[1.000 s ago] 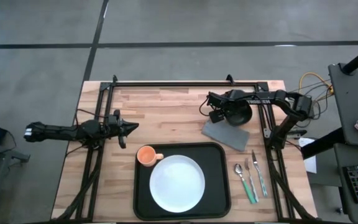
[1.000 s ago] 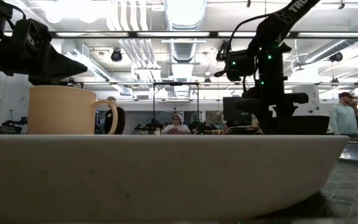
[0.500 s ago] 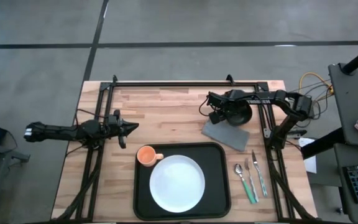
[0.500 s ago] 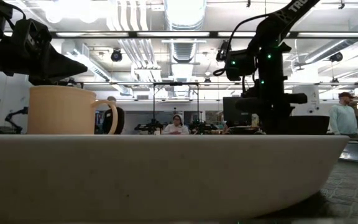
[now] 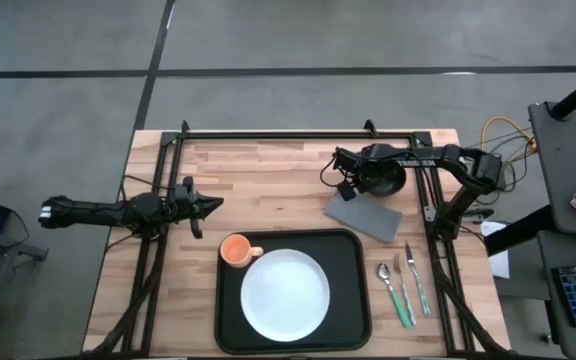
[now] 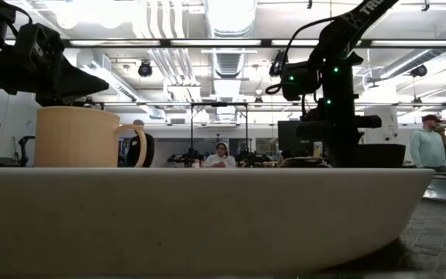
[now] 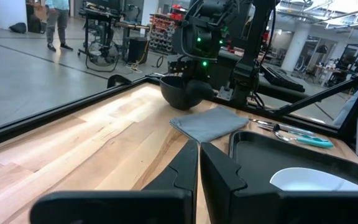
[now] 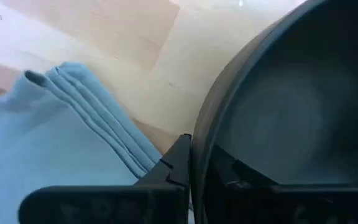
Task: Set up tray
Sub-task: Put the black bowl on top of the white plate on the black tray
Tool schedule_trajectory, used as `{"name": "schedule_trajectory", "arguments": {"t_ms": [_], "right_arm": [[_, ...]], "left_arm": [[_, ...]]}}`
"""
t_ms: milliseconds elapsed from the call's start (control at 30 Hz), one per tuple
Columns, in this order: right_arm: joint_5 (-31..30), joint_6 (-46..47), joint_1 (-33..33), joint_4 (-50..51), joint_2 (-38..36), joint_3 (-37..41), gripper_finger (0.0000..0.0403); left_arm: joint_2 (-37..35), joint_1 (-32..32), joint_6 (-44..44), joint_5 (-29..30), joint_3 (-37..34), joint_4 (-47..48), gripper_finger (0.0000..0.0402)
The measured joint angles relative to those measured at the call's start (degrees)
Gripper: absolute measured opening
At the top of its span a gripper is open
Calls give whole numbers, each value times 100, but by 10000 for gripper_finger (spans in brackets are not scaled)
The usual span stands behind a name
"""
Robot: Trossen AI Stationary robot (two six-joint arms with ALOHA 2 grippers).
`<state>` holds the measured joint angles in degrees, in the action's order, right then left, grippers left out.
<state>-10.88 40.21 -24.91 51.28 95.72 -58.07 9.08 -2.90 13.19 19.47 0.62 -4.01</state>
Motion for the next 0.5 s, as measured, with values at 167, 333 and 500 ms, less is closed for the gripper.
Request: {"name": "schedule_trajectory", "arguments": {"t_ms": [167,333,500], "right_arm": [[65,-446,114,496,0,-366,9],[64,-1036,453,920,0,-1002,9],[109,-1572,968,1213,-2,-1694,9]], "left_arm": [[0,0,0,0,0,0,0],[0,-2,2,-1,0,-1,0],[-2,-1,2,0,0,-2,0]]}}
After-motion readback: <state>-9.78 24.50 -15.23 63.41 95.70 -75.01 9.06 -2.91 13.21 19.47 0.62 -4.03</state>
